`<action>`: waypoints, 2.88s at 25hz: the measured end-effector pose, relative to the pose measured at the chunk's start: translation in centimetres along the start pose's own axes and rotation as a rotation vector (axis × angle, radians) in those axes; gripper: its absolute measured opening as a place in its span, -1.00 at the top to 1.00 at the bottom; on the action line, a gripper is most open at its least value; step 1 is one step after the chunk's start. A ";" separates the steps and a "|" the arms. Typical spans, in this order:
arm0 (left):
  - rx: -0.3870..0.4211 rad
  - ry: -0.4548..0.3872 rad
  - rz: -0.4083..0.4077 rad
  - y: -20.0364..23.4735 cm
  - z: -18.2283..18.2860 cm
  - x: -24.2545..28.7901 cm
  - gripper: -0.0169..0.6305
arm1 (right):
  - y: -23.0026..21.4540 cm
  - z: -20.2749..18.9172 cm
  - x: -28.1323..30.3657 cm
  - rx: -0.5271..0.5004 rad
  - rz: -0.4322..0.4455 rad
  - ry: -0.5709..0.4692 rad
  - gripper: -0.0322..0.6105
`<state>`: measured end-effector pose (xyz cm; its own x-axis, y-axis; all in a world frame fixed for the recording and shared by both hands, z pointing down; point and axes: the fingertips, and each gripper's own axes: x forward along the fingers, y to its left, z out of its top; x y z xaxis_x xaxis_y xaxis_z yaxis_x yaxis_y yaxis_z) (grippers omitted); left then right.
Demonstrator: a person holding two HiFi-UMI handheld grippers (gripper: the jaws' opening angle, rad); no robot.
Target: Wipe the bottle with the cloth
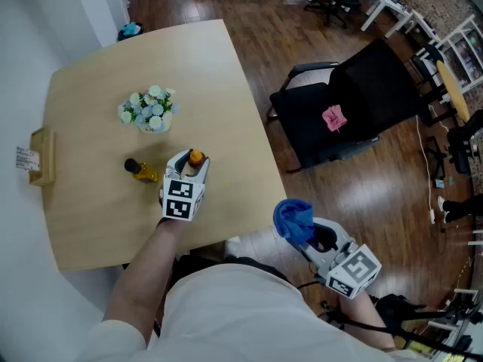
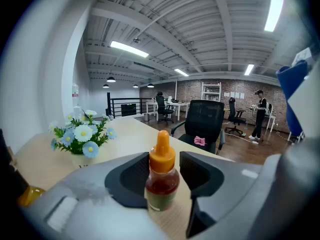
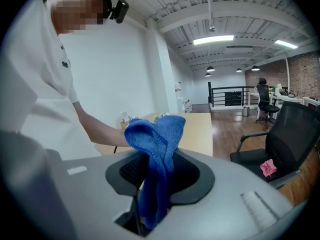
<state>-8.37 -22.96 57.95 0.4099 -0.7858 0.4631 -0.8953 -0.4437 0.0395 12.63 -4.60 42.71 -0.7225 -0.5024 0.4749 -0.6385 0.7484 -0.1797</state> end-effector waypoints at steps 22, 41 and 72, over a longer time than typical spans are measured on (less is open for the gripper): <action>0.018 -0.114 -0.238 -2.4 8.7 -7.7 0.46 | -0.5 4.9 3.7 -0.075 0.054 -0.115 0.52; 0.128 -0.133 -0.401 -7.2 13.2 -18.1 0.46 | 7.8 14.9 10.9 -0.309 0.464 -0.226 0.52; -0.021 -0.187 -0.367 -4.1 18.5 -17.1 0.45 | 3.8 12.9 10.4 -0.133 0.322 -0.330 0.52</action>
<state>-8.48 -15.71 33.47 0.7253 -0.6428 0.2464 -0.6866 -0.7014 0.1914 -0.74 -12.56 35.81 -0.9372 -0.3309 0.1102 -0.3449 0.9264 -0.1509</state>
